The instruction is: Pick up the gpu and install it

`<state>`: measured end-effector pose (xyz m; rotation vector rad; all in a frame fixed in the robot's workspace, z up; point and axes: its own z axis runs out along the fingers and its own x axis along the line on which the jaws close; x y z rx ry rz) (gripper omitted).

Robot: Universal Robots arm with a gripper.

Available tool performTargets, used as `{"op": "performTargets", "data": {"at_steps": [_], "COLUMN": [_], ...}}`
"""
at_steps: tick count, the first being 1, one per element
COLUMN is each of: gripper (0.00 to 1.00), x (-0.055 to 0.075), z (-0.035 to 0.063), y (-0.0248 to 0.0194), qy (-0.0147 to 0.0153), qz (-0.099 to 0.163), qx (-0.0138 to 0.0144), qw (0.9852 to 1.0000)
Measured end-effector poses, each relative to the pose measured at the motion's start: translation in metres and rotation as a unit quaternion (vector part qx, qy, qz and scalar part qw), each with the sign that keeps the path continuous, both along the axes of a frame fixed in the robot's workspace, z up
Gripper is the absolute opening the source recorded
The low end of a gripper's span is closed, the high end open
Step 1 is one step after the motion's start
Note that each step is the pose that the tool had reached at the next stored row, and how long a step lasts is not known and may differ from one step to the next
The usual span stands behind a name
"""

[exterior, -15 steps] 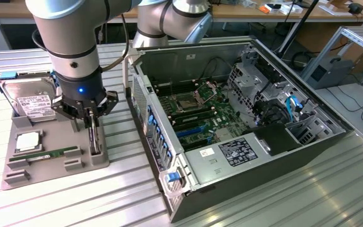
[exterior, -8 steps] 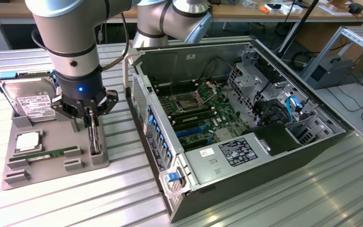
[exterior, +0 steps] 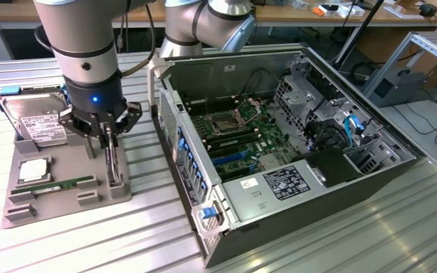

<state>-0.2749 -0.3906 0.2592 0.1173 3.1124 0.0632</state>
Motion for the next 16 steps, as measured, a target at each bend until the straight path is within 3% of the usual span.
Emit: {"op": "performTargets", "data": {"at_steps": [16], "gripper": [0.27], "x": [0.0], "z": [0.0257], "y": [0.0], "qy": [0.0], "qz": [0.0], "qx": [0.0], "qw": [1.0]}}
